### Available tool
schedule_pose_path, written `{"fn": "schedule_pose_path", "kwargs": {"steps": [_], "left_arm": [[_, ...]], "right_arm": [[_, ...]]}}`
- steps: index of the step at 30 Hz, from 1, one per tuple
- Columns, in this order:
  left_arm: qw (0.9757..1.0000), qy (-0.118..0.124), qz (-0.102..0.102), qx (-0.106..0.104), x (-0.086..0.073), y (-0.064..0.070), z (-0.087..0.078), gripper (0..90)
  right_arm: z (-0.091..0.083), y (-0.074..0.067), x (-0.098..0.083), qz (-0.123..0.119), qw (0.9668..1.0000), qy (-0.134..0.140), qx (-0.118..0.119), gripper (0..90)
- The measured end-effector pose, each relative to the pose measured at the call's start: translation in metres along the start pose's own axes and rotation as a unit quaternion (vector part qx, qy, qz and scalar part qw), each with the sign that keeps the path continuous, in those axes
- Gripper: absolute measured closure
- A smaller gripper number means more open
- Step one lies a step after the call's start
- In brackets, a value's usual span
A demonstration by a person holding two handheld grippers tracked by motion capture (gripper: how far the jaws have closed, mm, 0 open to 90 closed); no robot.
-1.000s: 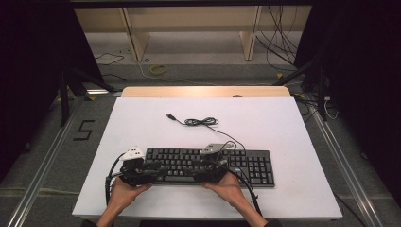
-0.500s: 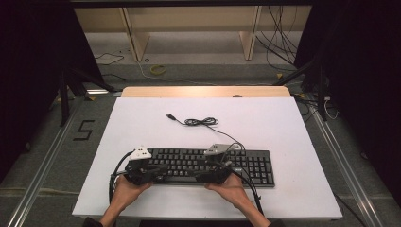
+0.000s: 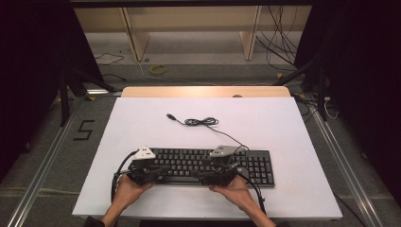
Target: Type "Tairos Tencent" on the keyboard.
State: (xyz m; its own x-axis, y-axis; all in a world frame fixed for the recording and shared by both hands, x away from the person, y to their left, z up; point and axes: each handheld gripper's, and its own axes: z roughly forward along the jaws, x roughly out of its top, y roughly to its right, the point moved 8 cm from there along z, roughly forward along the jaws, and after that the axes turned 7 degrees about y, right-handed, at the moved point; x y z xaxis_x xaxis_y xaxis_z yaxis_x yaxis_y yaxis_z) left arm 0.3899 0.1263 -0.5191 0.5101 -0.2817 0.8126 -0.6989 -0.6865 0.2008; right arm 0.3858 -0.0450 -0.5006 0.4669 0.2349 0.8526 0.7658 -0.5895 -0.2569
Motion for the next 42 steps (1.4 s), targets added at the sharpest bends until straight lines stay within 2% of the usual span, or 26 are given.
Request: {"fn": "schedule_pose_path", "kwargs": {"steps": [14, 33, 36, 42], "left_arm": [[0.9998, -0.018, -0.002, -0.003, -0.001, 0.001, 0.005, 89.4], [0.9989, -0.047, -0.006, 0.001, -0.007, -0.002, 0.016, 89.5], [0.9987, -0.052, -0.001, -0.001, -0.008, -0.002, 0.016, 89.6], [0.9987, -0.050, -0.005, -0.001, -0.008, -0.002, 0.016, 89.6]], "right_arm": [[-0.014, 0.001, -0.003, 0.001, 1.0000, 0.009, -0.002, 35.6], [-0.019, -0.002, -0.007, 0.001, 1.0000, 0.009, 0.001, 34.8], [-0.019, -0.001, -0.008, 0.002, 1.0000, 0.008, 0.000, 34.8], [-0.020, -0.001, -0.009, 0.004, 1.0000, 0.007, 0.000, 34.8]]}}
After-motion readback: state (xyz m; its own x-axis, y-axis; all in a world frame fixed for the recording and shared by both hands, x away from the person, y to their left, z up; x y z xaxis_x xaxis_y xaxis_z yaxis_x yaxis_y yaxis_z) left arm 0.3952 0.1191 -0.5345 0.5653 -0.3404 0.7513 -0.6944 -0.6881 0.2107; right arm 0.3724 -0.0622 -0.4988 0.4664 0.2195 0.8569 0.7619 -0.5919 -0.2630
